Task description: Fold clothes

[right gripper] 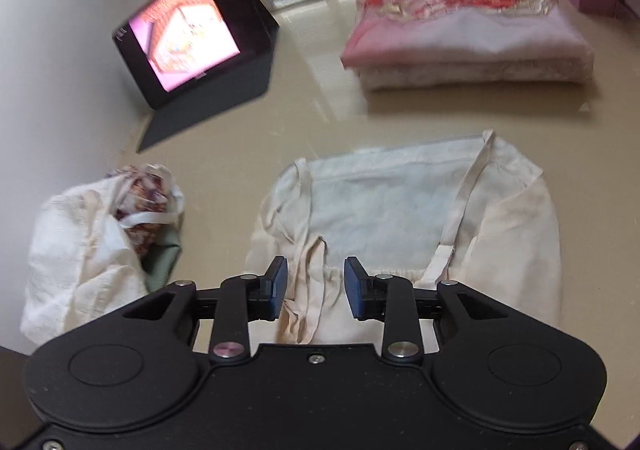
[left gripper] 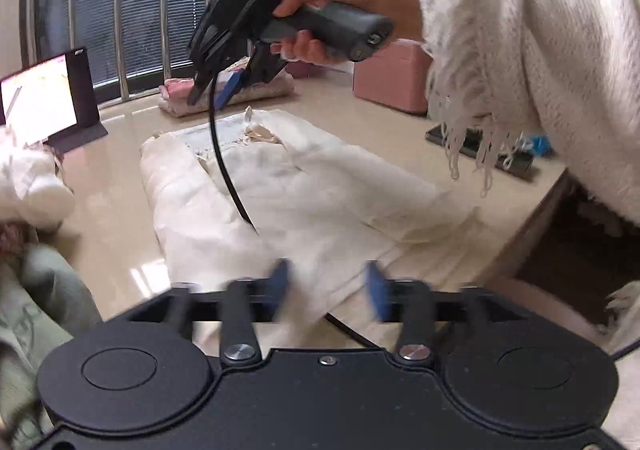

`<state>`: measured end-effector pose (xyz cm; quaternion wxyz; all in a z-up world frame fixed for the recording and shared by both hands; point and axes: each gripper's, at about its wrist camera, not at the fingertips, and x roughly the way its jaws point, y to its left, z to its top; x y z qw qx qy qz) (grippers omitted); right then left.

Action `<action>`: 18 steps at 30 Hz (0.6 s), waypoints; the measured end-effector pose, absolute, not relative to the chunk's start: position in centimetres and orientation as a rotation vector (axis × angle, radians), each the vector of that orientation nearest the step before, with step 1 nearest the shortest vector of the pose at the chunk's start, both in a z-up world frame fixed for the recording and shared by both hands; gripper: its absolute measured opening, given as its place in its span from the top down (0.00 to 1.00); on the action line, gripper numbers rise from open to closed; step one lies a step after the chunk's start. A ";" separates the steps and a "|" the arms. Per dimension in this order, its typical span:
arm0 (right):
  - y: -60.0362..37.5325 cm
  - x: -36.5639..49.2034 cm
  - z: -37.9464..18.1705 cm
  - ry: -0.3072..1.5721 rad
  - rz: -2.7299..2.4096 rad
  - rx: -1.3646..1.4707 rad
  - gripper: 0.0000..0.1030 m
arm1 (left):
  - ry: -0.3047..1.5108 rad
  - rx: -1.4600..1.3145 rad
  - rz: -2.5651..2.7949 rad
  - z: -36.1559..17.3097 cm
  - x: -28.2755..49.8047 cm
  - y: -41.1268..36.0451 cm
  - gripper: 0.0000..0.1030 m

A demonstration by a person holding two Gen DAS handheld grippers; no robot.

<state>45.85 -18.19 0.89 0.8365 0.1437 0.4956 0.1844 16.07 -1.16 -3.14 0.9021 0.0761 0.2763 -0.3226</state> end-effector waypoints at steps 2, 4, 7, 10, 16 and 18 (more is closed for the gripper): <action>-17.8 45.0 1.9 1.028 0.442 0.290 0.67 | 0.556 0.111 -0.696 -2.9 15.7 -0.2 0.44; -17.2 43.9 3.1 1.008 0.505 0.271 0.66 | 0.544 0.057 -0.727 -2.6 15.4 0.9 0.43; -16.2 42.3 4.8 0.983 0.602 0.236 0.63 | 0.524 -0.020 -0.719 -2.2 15.1 2.6 0.42; -15.6 41.2 6.2 0.999 0.681 0.257 0.60 | 0.512 -0.091 -0.688 -1.9 15.4 4.0 0.42; -15.4 39.4 9.3 0.977 0.866 0.389 0.58 | 0.553 -0.224 -0.679 -2.3 17.7 5.5 0.42; -14.9 39.3 10.0 0.939 0.850 0.356 0.55 | 0.593 -0.228 -0.682 -3.0 18.7 5.2 0.42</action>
